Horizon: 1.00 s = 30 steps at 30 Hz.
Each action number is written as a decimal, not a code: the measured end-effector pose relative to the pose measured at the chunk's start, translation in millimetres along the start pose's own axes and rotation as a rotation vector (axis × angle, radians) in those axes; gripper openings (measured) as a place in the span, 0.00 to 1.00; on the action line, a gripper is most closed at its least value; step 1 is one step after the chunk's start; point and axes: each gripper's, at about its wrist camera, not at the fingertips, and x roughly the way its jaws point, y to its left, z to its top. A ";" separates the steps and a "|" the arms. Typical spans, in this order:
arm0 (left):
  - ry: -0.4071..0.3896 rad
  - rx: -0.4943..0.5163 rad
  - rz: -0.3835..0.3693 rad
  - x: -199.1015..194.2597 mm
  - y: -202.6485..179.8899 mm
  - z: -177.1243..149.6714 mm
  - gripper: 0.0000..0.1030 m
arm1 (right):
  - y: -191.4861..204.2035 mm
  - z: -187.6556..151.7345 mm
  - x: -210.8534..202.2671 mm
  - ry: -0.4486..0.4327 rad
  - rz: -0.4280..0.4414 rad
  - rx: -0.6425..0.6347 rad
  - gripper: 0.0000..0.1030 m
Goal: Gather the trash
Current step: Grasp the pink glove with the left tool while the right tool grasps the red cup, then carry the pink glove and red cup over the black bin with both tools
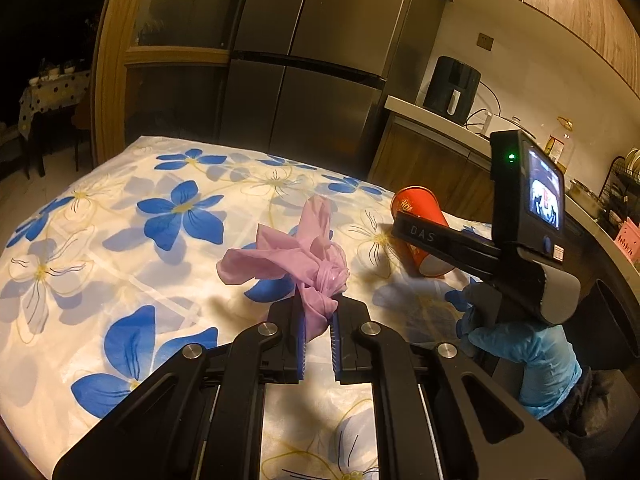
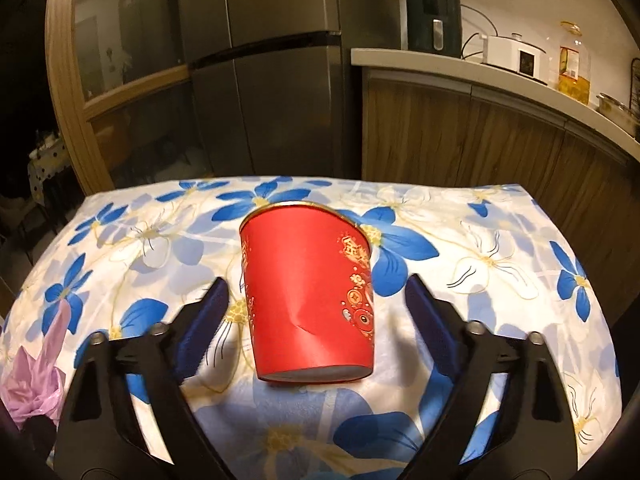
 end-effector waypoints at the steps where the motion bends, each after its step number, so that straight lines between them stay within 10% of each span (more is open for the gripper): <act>1: 0.002 0.000 -0.001 0.2 0.0 -0.4 0.09 | 0.4 0.0 1.3 0.005 -0.003 -0.003 0.64; 30: -0.027 0.101 -0.017 -12.9 -47.7 4.9 0.09 | -76.5 -66.2 -151.3 -0.161 0.023 0.085 0.58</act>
